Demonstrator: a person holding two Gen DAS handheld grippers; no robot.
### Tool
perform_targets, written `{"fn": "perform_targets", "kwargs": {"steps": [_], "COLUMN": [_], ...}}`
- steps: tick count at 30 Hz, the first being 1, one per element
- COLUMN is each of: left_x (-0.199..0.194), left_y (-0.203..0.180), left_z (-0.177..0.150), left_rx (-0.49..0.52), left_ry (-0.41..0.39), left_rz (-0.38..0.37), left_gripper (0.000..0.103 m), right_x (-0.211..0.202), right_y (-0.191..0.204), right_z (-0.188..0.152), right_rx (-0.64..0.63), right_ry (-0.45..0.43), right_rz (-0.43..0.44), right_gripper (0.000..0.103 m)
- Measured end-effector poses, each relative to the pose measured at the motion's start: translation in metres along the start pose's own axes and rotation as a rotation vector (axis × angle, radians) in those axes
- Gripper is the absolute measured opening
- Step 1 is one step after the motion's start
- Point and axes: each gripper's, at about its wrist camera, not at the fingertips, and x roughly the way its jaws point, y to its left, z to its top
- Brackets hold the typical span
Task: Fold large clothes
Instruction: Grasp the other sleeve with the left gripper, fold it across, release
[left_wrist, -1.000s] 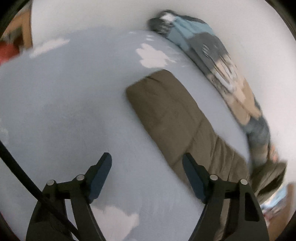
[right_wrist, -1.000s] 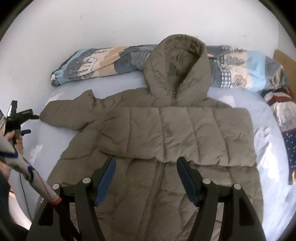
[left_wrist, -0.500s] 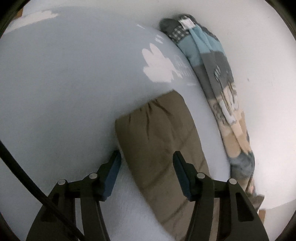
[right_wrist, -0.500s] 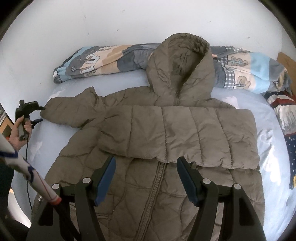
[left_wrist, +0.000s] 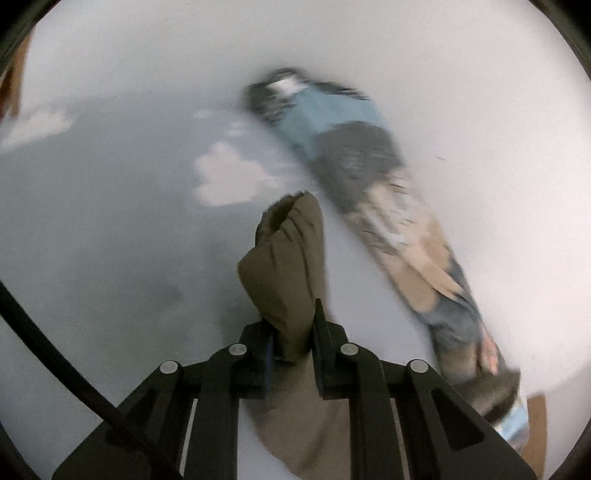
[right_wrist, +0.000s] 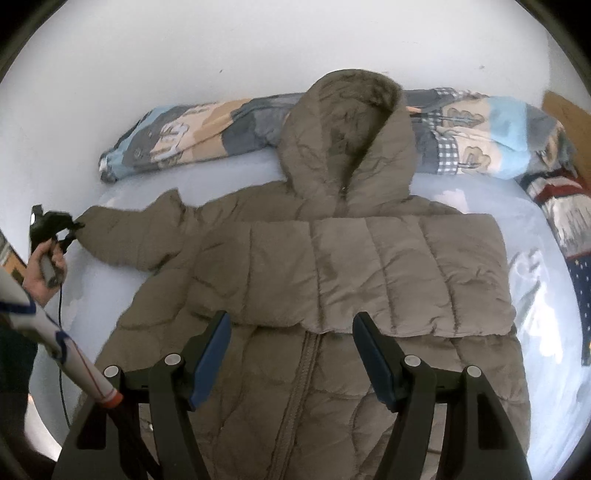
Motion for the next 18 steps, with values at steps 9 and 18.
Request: {"fn": "perform_targets", "kwargs": {"steps": [9, 18], "left_x": [-0.068, -0.045], "left_y": [-0.176, -0.262], "left_z": [-0.109, -0.309], "left_rx": [0.409, 0.702], "left_ry": [0.094, 0.347], "left_rz": [-0.239, -0.273], "left_gripper": [0.016, 0.016], "right_x": [-0.026, -0.051], "right_y": [-0.044, -0.088], "right_z": [0.018, 0.026], "right_rx": [0.177, 0.299], "right_ry": [-0.069, -0.13], "right_rz": [0.012, -0.026], "right_gripper": [0.072, 0.073]}}
